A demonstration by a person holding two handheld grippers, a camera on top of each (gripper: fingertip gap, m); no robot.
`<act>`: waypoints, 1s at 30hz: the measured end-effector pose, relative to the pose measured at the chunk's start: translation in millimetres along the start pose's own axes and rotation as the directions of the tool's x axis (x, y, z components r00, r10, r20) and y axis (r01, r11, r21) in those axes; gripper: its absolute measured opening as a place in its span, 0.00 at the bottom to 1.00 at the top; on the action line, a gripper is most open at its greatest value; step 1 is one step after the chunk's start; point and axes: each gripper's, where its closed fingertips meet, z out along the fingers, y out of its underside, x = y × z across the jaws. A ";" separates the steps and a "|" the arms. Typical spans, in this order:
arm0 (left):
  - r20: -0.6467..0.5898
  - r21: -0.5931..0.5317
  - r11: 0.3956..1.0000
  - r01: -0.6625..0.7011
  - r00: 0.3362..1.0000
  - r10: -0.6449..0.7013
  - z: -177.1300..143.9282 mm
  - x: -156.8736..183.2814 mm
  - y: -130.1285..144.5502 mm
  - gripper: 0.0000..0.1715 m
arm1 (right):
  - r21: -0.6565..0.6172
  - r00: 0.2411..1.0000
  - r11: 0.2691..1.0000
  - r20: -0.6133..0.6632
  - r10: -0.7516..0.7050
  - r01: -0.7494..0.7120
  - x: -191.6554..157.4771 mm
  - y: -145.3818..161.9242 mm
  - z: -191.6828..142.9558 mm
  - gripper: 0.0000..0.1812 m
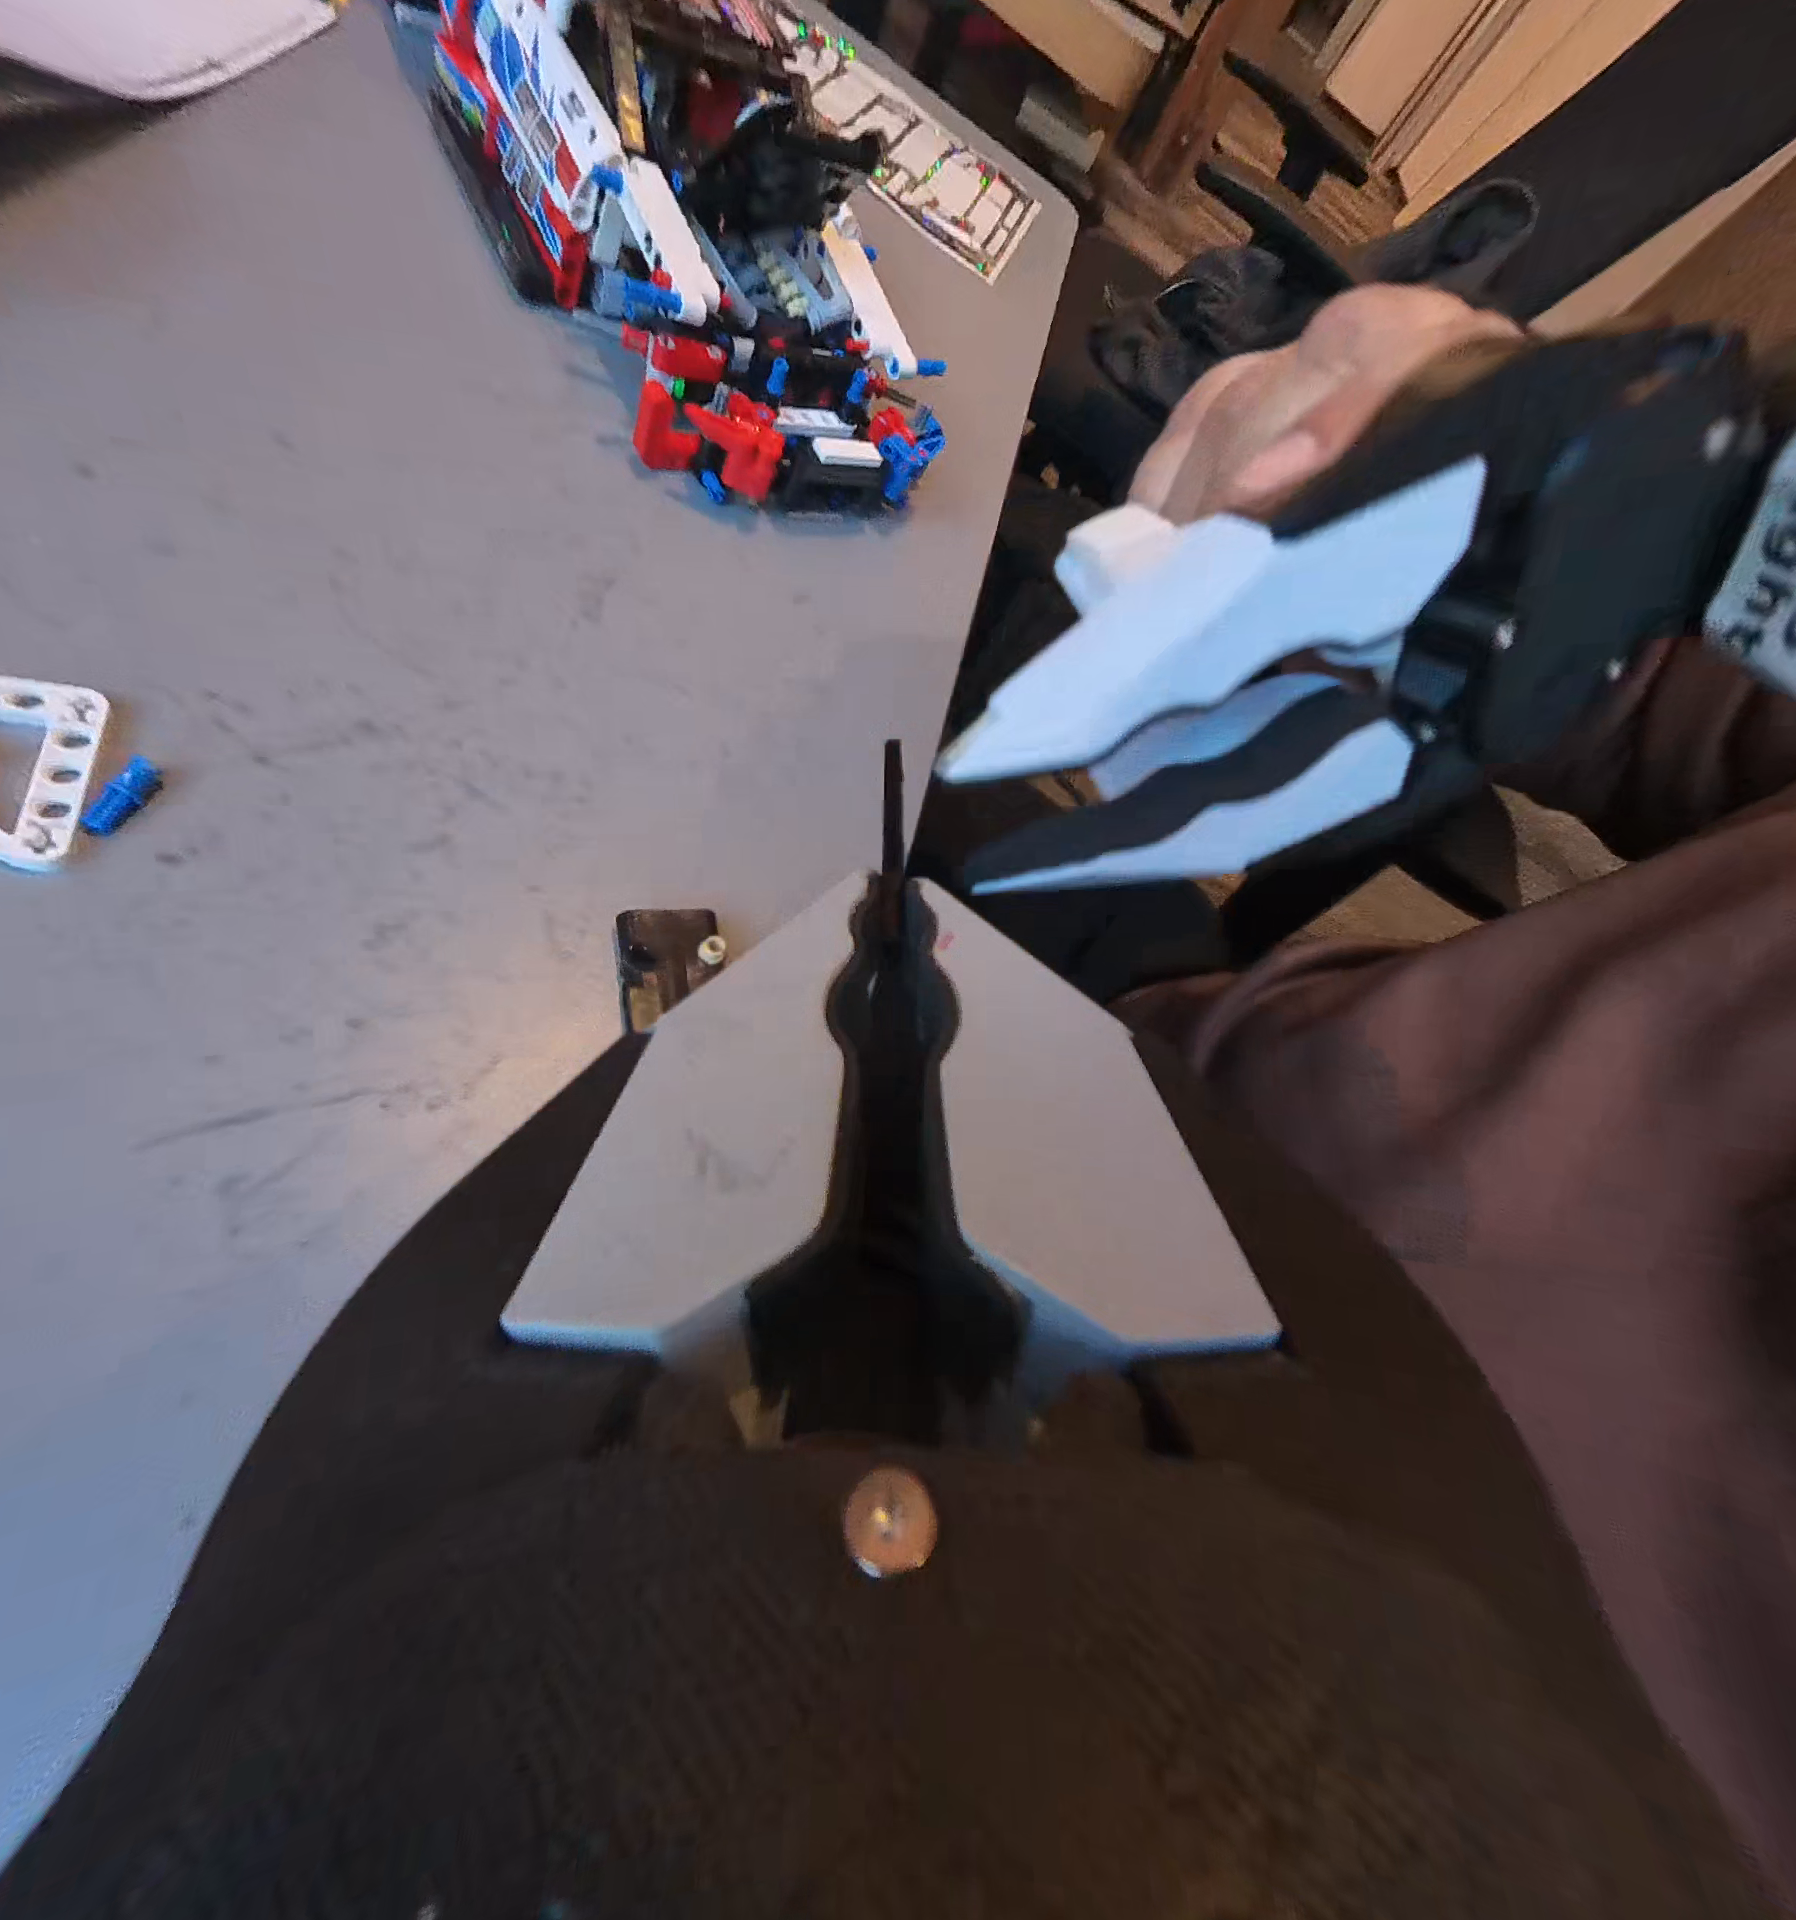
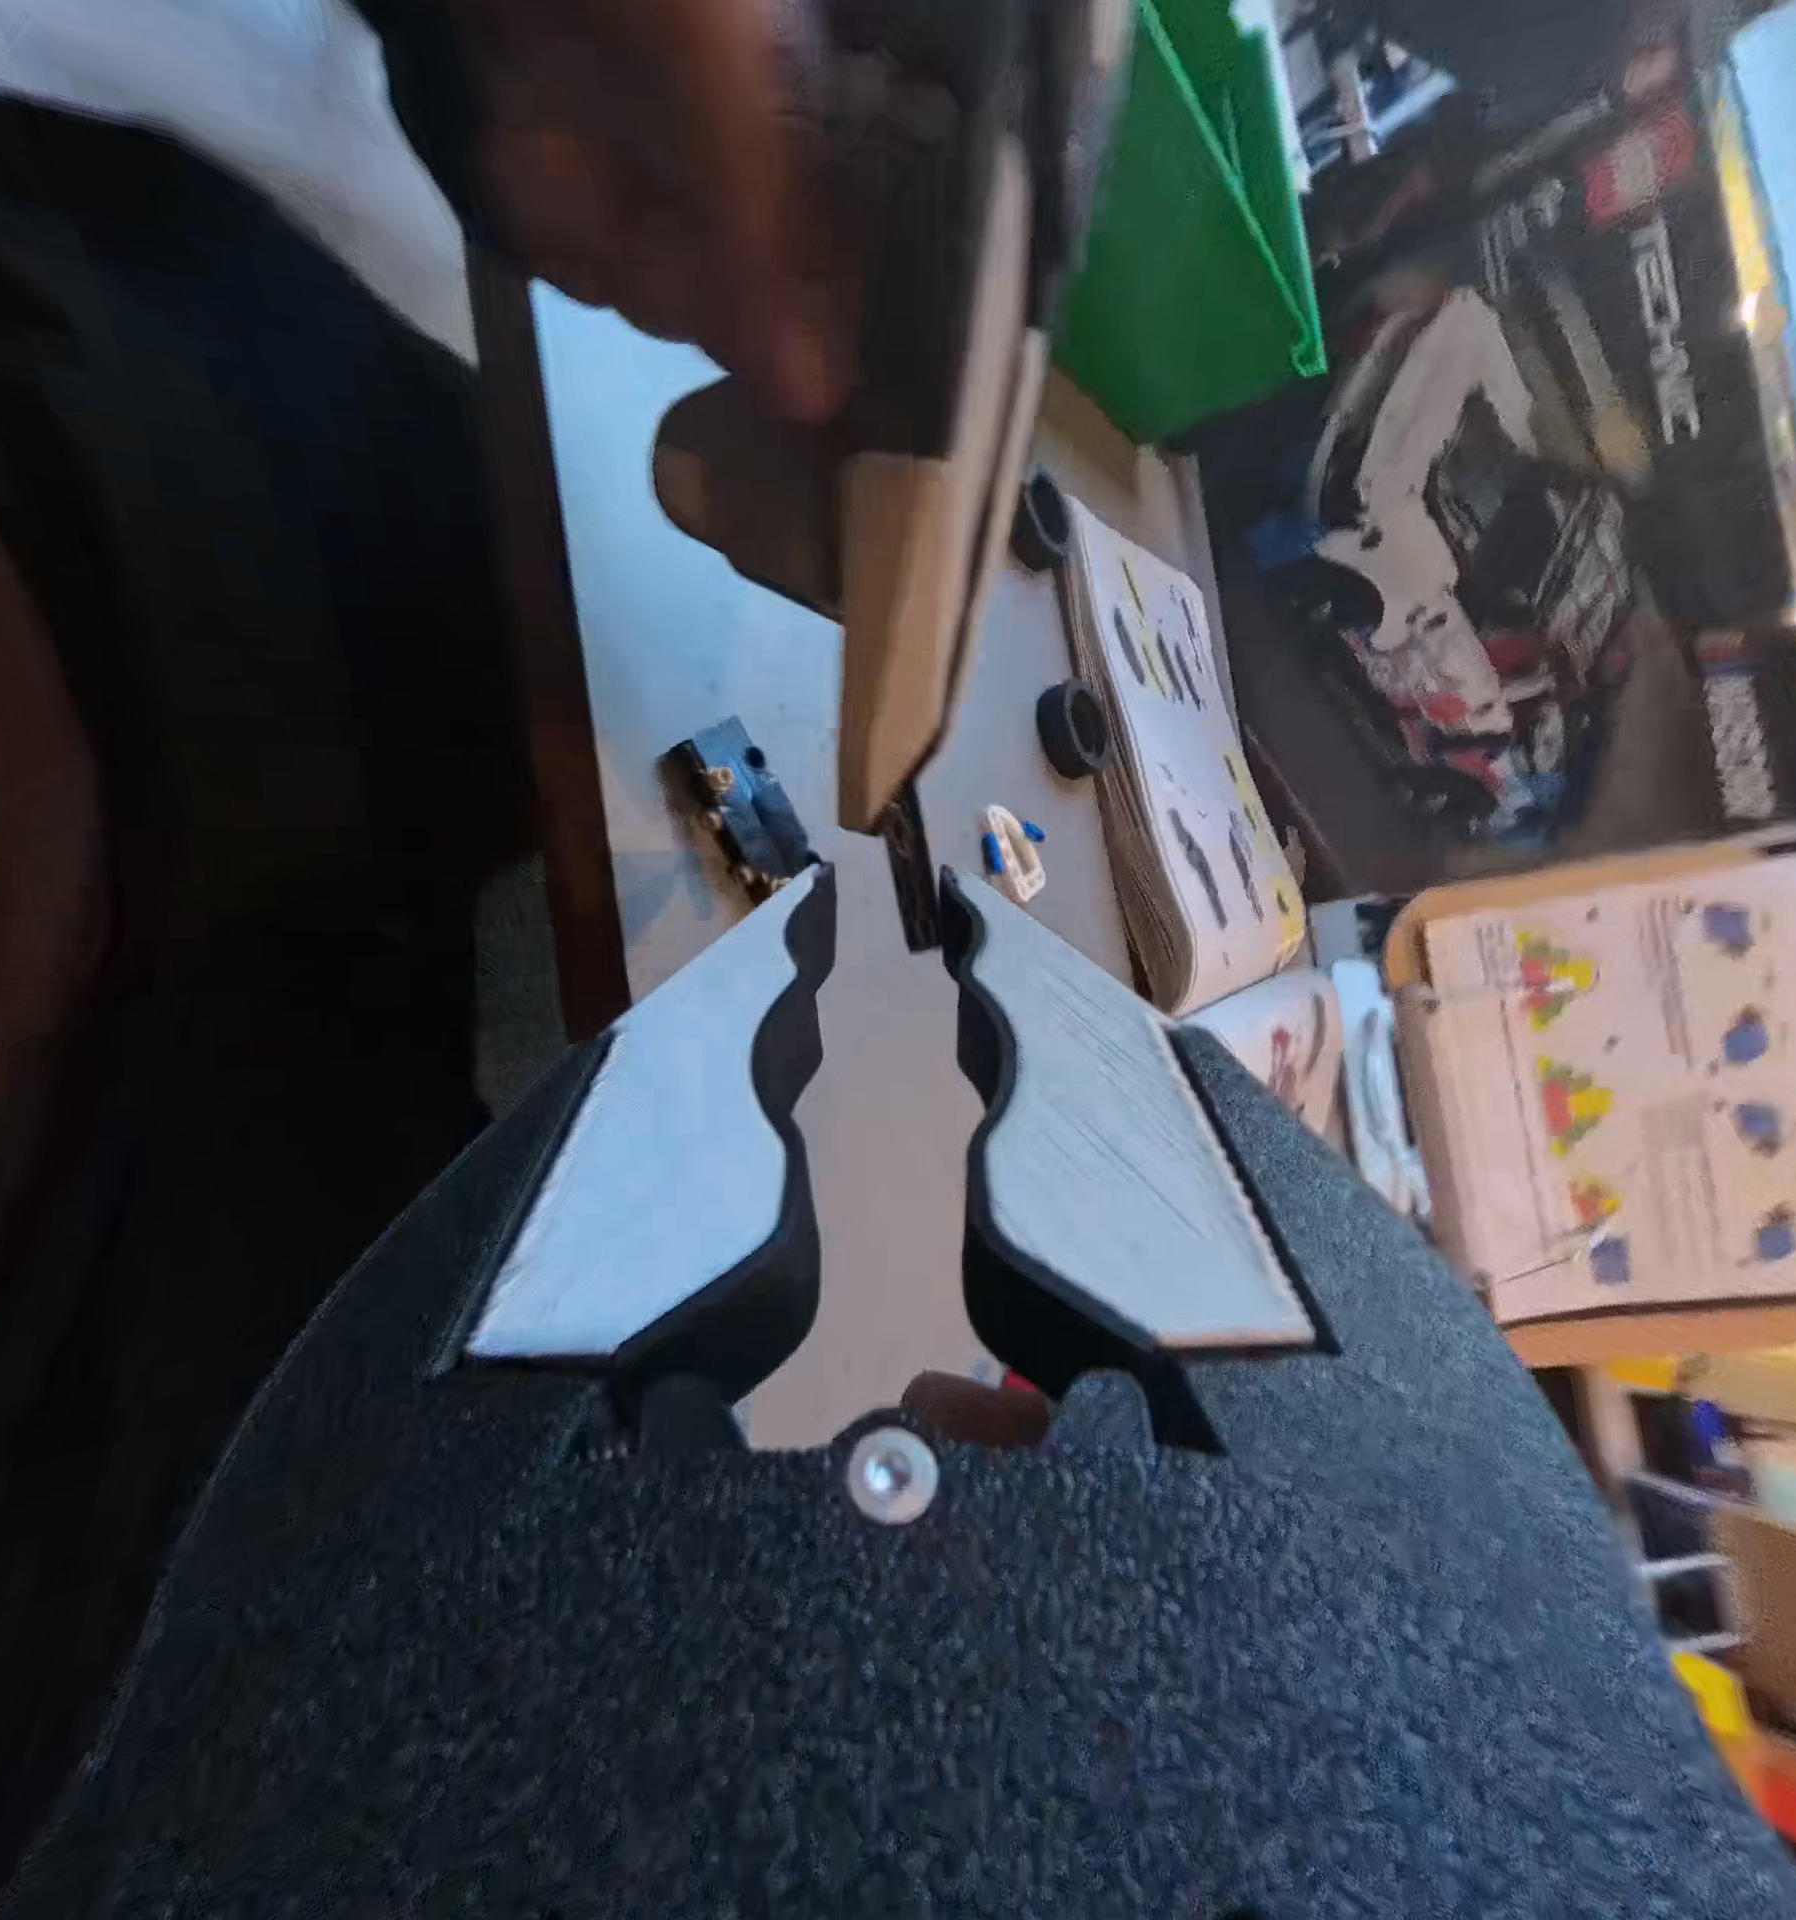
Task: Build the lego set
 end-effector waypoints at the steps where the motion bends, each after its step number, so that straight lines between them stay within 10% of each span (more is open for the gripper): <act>1: 0.009 -0.008 1.000 0.012 1.000 -0.012 0.2 -2.0 1.2 0.00 | -0.009 0.999 0.999 -0.012 -0.043 0.043 -2.6 -1.8 3.7 0.10; 30: -0.089 -0.084 0.993 0.077 0.992 -0.084 -1.1 6.7 22.0 0.05 | -0.007 0.998 1.000 0.046 -0.030 0.031 -20.0 -2.8 17.2 0.04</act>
